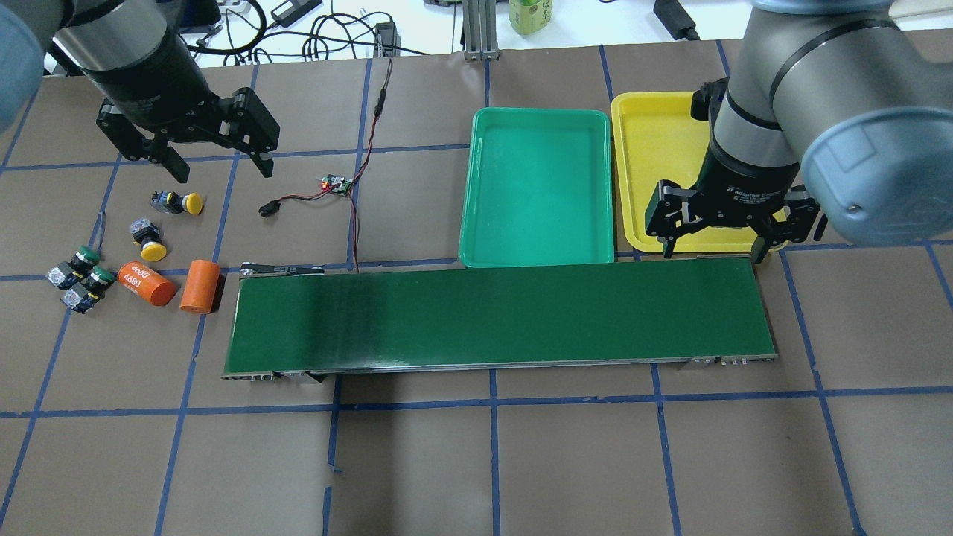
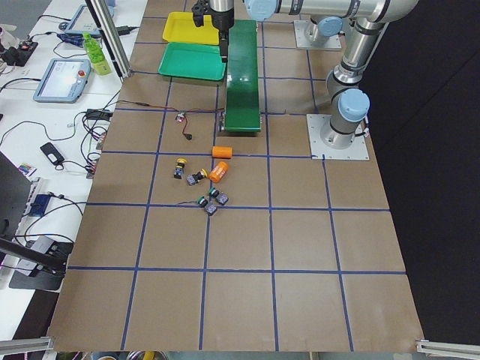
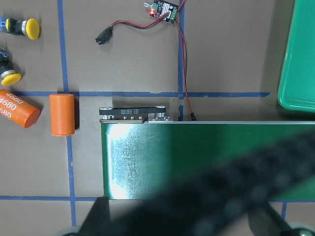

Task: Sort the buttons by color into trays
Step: 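Reach the left gripper down to the plain orange cylinder by the pile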

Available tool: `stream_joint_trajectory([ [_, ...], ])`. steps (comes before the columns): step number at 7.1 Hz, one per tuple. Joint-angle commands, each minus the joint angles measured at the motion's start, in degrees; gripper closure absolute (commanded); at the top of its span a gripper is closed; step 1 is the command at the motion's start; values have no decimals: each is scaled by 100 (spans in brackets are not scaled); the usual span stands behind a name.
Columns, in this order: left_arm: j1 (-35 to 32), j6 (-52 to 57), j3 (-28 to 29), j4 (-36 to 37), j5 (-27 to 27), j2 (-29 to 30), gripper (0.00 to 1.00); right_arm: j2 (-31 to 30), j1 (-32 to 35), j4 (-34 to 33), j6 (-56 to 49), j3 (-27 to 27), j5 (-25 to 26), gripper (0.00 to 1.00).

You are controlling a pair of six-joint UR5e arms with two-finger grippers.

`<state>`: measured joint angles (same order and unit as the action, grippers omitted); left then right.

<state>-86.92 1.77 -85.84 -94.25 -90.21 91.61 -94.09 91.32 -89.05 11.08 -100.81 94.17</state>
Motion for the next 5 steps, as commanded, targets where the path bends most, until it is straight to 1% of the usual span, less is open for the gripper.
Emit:
stream_joint_trajectory([
  [1,9,69,15,12,-40,-11,0,5,0,2,-1,0,5,0],
  [2,35,78,-46,12,-5,-11,0,-4,0,2,-1,0,5,0],
  [3,200,104,-142,38,-57,50,0,-4,8,2,-1,0,5,0],
  [4,672,400,-160,47,-14,216,0,-12,8,2,8,0,-4,0],
  [5,1129,1038,-204,238,-23,426,0,-4,0,2,26,0,-30,0],
])
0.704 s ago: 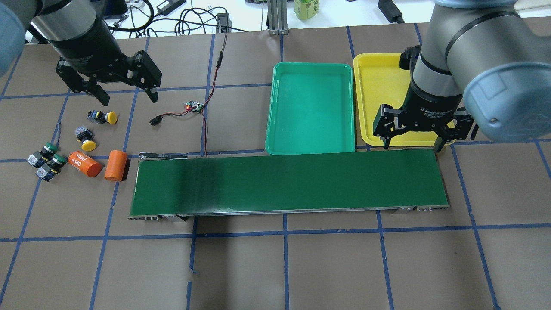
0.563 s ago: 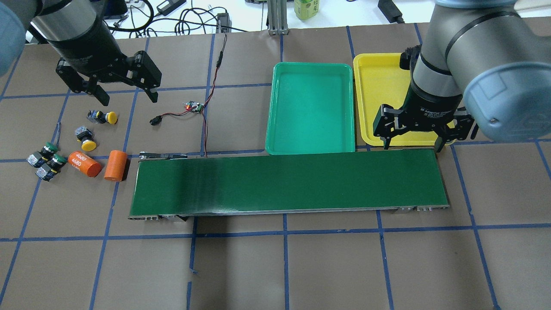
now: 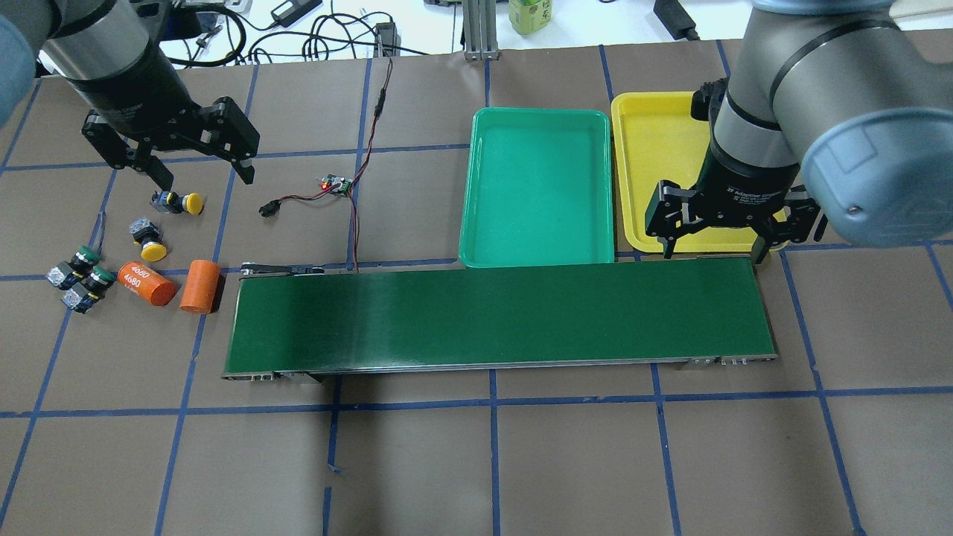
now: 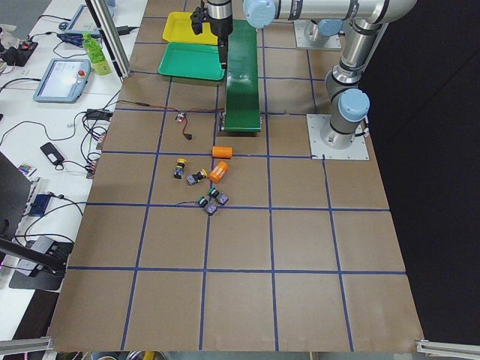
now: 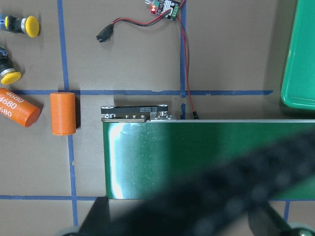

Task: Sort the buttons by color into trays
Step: 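Reach the left gripper down to the plain orange cylinder by the pile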

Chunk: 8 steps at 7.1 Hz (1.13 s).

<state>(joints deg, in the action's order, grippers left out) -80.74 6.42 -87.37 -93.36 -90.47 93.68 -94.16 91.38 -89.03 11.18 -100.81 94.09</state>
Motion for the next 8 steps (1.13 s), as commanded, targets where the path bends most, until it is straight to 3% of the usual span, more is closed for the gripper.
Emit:
stream_joint_trajectory([
  [1,985,1137,-200,551,-6,569,0,3,3,0,16,0,-23,0],
  [4,1253,1492,-919,2440,-50,1659,0,21,-23,-18,-10,0,-32,0],
  [8,1481,2606,-1833,3435,-68,1970,0,30,-23,0,-1,-9,-23,0],
])
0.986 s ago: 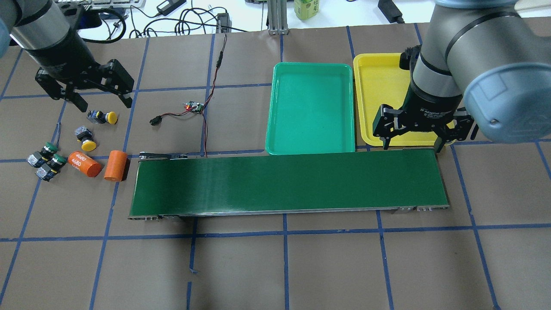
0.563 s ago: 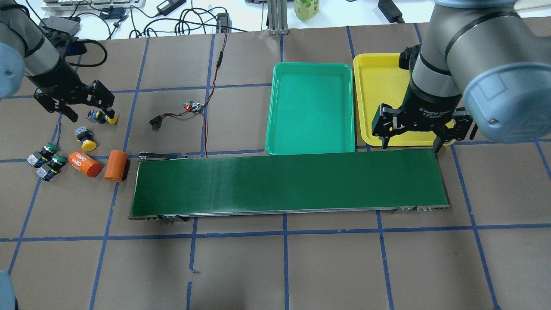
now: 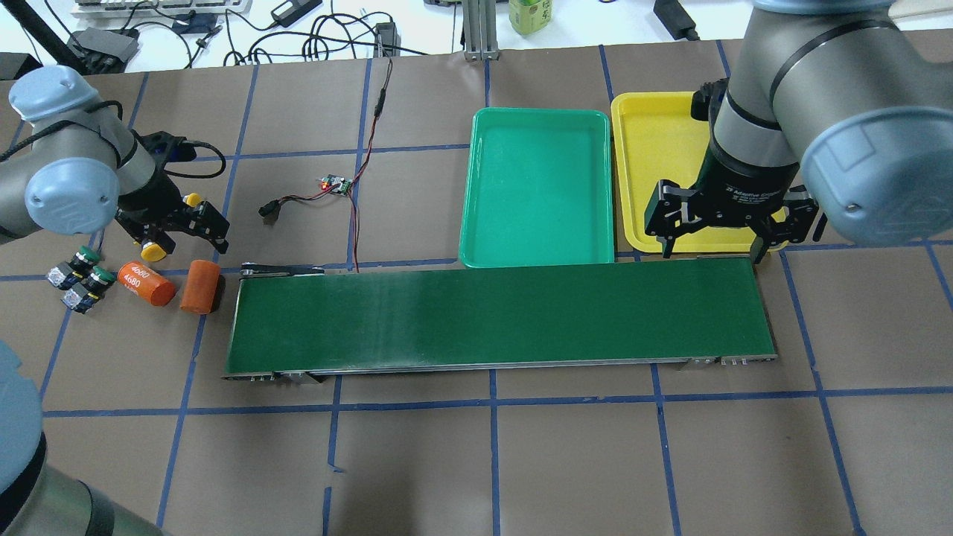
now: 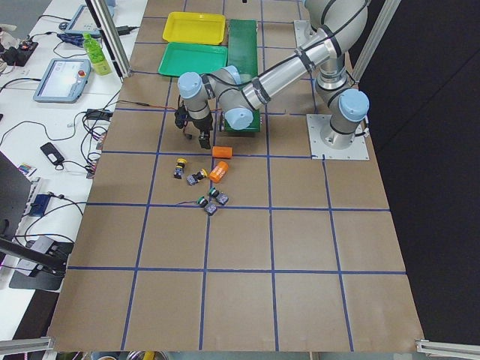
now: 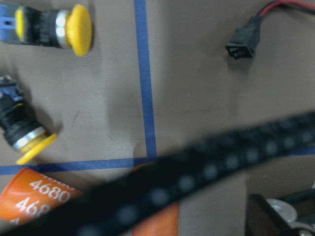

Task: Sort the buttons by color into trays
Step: 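Close the left gripper on the plain orange cylinder and lift it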

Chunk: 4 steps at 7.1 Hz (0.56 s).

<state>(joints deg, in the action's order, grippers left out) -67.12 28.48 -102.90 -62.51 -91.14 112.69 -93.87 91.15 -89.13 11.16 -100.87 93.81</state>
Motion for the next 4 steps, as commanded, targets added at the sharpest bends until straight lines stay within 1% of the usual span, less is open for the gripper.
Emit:
stream_joint_trajectory([
  [1,216,665,-405,589,0,69,0,9,-1,1,0,-12,-3,0],
  [3,217,571,-651,644,9,104,0,1,-1,-25,0,-117,-30,0],
  [4,217,614,-661,731,0,96,49,1,-1,-51,0,-144,-12,0],
])
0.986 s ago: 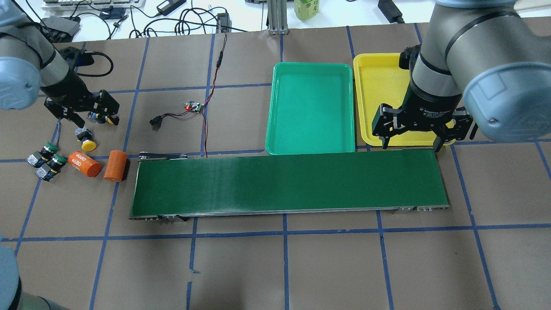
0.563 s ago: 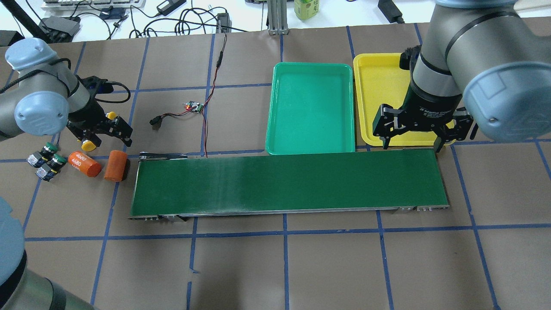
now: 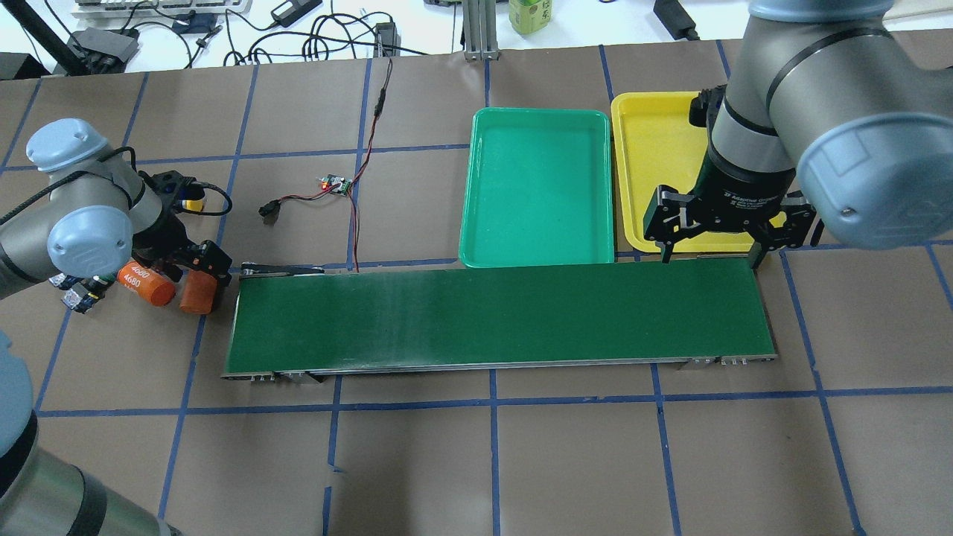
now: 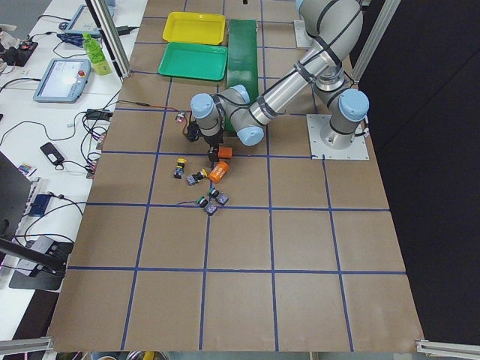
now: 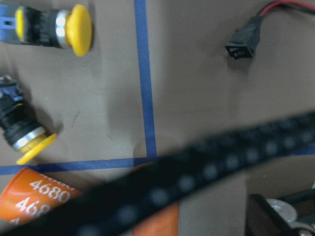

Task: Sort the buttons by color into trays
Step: 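Close the left gripper on the plain orange cylinder and lift it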

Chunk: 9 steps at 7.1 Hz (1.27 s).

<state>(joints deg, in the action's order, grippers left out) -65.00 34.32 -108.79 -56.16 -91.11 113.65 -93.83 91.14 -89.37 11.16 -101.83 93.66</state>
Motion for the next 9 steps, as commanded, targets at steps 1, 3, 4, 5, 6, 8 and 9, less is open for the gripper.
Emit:
stream_joint_trajectory([
  [1,5,13,-29,131,-4,-44,87,5,0,-37,0,-47,12,0],
  [3,-12,232,-98,114,5,-194,100,5,9,-45,0,-47,20,0],
  [4,-47,607,-29,1,-12,-386,100,-3,9,-45,17,-47,12,0],
  [5,-117,1455,-72,-26,40,-736,100,-4,9,-45,17,-47,12,0],
  [6,-205,1890,-368,-87,58,-1113,100,5,9,-37,17,-47,21,0],
  [8,-799,2944,-879,-79,75,-1808,100,5,9,-37,0,-47,21,0],
  [9,-1334,3114,-1020,-88,58,-2081,100,5,9,-19,0,-47,38,0],
])
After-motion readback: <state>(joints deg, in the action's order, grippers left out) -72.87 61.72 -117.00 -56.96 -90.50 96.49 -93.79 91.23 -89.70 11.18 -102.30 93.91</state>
